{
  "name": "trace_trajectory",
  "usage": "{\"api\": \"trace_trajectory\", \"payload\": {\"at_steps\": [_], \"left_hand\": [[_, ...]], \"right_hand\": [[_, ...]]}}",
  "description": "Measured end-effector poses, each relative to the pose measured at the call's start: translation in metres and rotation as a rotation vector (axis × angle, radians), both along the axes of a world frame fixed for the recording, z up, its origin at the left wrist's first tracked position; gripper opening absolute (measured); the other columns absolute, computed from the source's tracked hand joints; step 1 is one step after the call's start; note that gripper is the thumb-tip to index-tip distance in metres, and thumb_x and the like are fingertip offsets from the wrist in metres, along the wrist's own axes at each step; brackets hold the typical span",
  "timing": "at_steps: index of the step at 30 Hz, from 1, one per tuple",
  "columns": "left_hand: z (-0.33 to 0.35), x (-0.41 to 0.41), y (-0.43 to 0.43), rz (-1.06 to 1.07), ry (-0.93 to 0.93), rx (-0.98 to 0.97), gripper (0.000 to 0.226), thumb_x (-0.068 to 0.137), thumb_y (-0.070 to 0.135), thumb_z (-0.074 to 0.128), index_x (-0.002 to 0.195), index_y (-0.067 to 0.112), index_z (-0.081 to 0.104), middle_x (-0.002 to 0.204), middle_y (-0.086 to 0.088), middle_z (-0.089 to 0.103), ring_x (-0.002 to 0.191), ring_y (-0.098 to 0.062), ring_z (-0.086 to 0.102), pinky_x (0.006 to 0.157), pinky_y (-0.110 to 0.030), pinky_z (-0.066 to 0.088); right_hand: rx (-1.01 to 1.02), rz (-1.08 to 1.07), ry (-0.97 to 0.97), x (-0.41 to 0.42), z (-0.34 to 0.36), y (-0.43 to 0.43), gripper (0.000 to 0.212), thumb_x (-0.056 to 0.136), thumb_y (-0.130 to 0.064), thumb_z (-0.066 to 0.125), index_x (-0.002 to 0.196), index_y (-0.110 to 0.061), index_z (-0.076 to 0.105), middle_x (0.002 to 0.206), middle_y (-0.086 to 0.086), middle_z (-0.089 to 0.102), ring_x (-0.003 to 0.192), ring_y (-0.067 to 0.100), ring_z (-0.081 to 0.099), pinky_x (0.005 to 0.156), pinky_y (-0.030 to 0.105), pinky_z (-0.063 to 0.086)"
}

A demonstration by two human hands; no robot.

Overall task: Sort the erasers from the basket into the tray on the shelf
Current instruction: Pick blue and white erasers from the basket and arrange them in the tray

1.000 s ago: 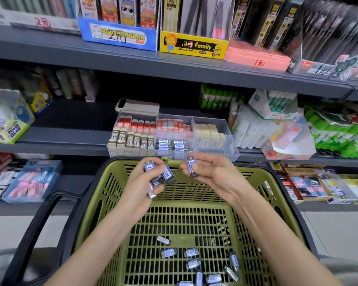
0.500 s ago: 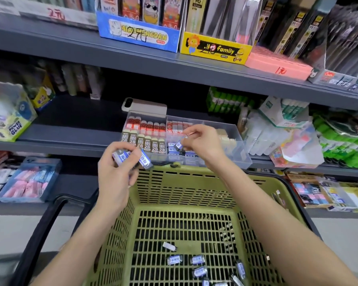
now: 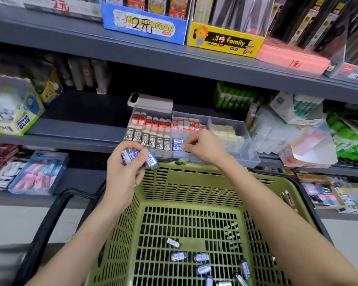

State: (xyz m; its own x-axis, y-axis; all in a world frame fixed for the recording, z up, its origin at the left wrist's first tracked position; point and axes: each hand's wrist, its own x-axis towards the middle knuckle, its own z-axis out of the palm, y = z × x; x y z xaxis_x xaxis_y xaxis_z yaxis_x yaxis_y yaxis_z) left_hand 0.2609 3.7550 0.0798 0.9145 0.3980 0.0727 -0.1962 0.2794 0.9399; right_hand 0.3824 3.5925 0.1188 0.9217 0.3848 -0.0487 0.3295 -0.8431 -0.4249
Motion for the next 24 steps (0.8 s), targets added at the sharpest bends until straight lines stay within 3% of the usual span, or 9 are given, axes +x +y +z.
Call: {"api": "trace_trajectory", "payload": {"at_steps": [6,8,10,13,16,19,21,23,24], "left_hand": [[0.003,0.0,-0.003,-0.012,0.028,0.007,0.017,0.091,0.003,0.057,0.079,0.015,0.057,0.059,-0.001,0.056,0.035,-0.012,0.026,0.037,-0.025,0.017],[0.004,-0.001,-0.006,-0.005,0.032,-0.006,0.016,0.091,0.002,0.056,0.079,0.013,0.055,0.059,-0.001,0.057,0.035,-0.012,0.026,0.037,-0.025,0.016],[0.007,0.0,-0.01,0.01,0.03,-0.053,0.017,0.091,0.002,0.056,0.078,0.013,0.056,0.061,-0.001,0.058,0.036,-0.012,0.027,0.037,-0.025,0.017],[0.014,0.007,-0.018,0.036,0.003,-0.109,0.017,0.087,0.006,0.061,0.075,0.018,0.058,0.063,-0.003,0.059,0.037,-0.012,0.03,0.035,-0.022,0.019],[0.022,0.018,-0.031,0.011,-0.03,-0.093,0.016,0.083,0.008,0.065,0.074,0.02,0.06,0.066,-0.003,0.056,0.043,-0.013,0.034,0.033,-0.02,0.024],[0.028,0.027,-0.036,-0.069,-0.051,0.086,0.014,0.079,0.016,0.071,0.077,0.027,0.062,0.071,0.001,0.055,0.045,-0.007,0.039,0.036,-0.021,0.03],[0.034,0.03,-0.031,-0.129,-0.019,0.296,0.015,0.076,0.026,0.07,0.086,0.035,0.063,0.081,0.006,0.057,0.054,-0.003,0.044,0.049,-0.036,0.045],[0.038,0.033,-0.022,-0.211,0.01,0.484,0.021,0.078,0.03,0.069,0.094,0.04,0.06,0.088,0.014,0.06,0.062,0.0,0.049,0.066,-0.057,0.044],[0.038,0.034,-0.019,-0.239,0.003,0.552,0.022,0.078,0.029,0.068,0.095,0.04,0.06,0.087,0.02,0.061,0.064,0.003,0.052,0.065,-0.054,0.044]], "right_hand": [[0.049,0.008,0.032,-0.002,0.0,-0.001,0.018,0.089,-0.022,0.062,0.081,-0.01,0.074,0.093,0.0,0.073,0.08,0.009,0.06,0.088,0.026,0.04],[-0.042,0.031,-0.125,-0.008,0.003,-0.001,0.027,0.093,-0.026,0.054,0.078,-0.011,0.071,0.083,0.003,0.071,0.072,0.014,0.057,0.081,0.027,0.046],[0.058,0.034,-0.284,-0.024,0.01,-0.002,0.041,0.096,-0.032,0.047,0.061,-0.014,0.058,0.061,0.002,0.06,0.06,0.018,0.049,0.065,0.029,0.044],[0.455,0.079,-0.043,-0.057,0.021,-0.001,0.04,0.093,-0.043,0.048,0.06,-0.024,0.059,0.057,0.004,0.06,0.056,0.023,0.055,0.058,0.031,0.046],[0.674,0.08,0.203,-0.078,0.019,0.001,0.009,0.09,-0.033,0.059,0.083,-0.033,0.064,0.071,0.003,0.067,0.063,0.02,0.064,0.057,0.033,0.054],[0.863,-0.019,0.338,-0.073,0.02,-0.006,0.012,0.088,-0.019,0.064,0.099,-0.02,0.06,0.07,0.004,0.063,0.061,0.013,0.06,0.058,0.026,0.052],[0.752,0.022,0.264,-0.068,0.02,-0.015,0.021,0.084,-0.018,0.068,0.101,-0.024,0.058,0.069,0.0,0.062,0.063,0.01,0.054,0.065,0.025,0.047],[0.615,0.1,0.196,-0.066,0.02,-0.019,0.037,0.08,-0.018,0.071,0.112,-0.029,0.056,0.067,-0.008,0.058,0.063,0.006,0.05,0.068,0.022,0.044],[0.582,0.125,0.174,-0.065,0.02,-0.018,0.041,0.079,-0.017,0.072,0.114,-0.031,0.055,0.066,-0.009,0.056,0.062,0.004,0.049,0.067,0.021,0.044]]}}
